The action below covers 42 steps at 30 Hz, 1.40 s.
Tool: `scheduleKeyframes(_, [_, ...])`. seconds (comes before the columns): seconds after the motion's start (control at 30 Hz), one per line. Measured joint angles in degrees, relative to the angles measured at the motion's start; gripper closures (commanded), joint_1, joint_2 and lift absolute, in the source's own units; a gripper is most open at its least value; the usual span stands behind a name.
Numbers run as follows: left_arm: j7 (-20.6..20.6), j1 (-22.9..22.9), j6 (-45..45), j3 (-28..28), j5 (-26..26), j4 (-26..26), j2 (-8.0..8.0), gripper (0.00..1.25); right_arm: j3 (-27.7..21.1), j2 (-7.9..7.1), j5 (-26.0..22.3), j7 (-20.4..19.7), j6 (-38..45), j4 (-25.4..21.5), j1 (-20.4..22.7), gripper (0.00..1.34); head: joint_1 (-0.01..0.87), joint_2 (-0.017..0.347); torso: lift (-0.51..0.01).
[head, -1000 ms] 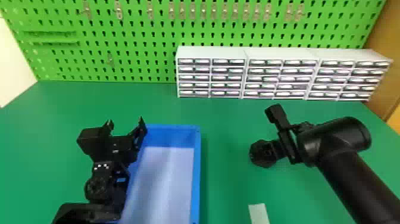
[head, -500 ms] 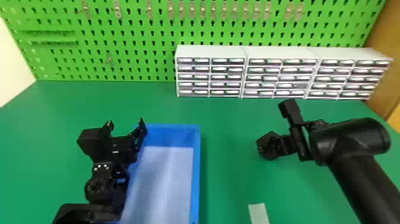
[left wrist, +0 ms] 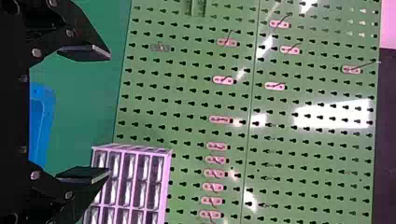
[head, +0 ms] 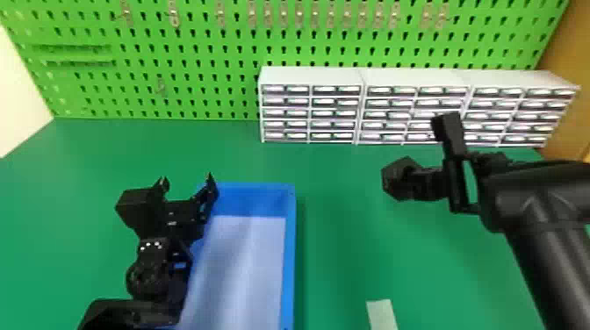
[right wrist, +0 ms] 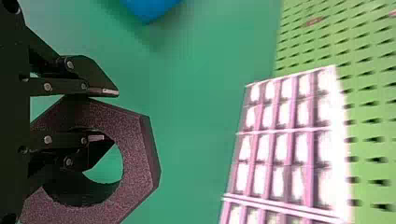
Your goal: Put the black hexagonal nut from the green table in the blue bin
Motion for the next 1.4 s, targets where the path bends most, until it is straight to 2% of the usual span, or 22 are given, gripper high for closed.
scheduleKeyframes(0.23, [0.0,0.0,0.0,0.0,-0.1,0.0,0.00,0.38,0.1,0.20,-3.9,-0.1,-0.2,-7.0,1.1,1.16,0.657,0.057,-0.095])
scheduleKeyframes(0.53, [0.0,-0.2,0.0,0.0,-0.2,0.0,-0.01,0.38,3.9,0.24,-11.1,-1.9,-0.5,-11.9,1.5,1.16,0.657,0.057,-0.095])
scheduleKeyframes(0.73, [0.0,-0.2,0.0,0.3,-0.2,0.0,0.00,0.38,7.5,0.15,-15.8,-2.8,-1.0,-12.9,1.2,1.16,0.657,0.057,-0.095])
scheduleKeyframes(1.4, [0.0,-0.2,0.0,0.8,-0.2,-0.1,-0.03,0.38,19.4,0.25,-25.9,-6.4,-2.4,-13.5,-0.2,1.16,0.657,0.057,-0.095])
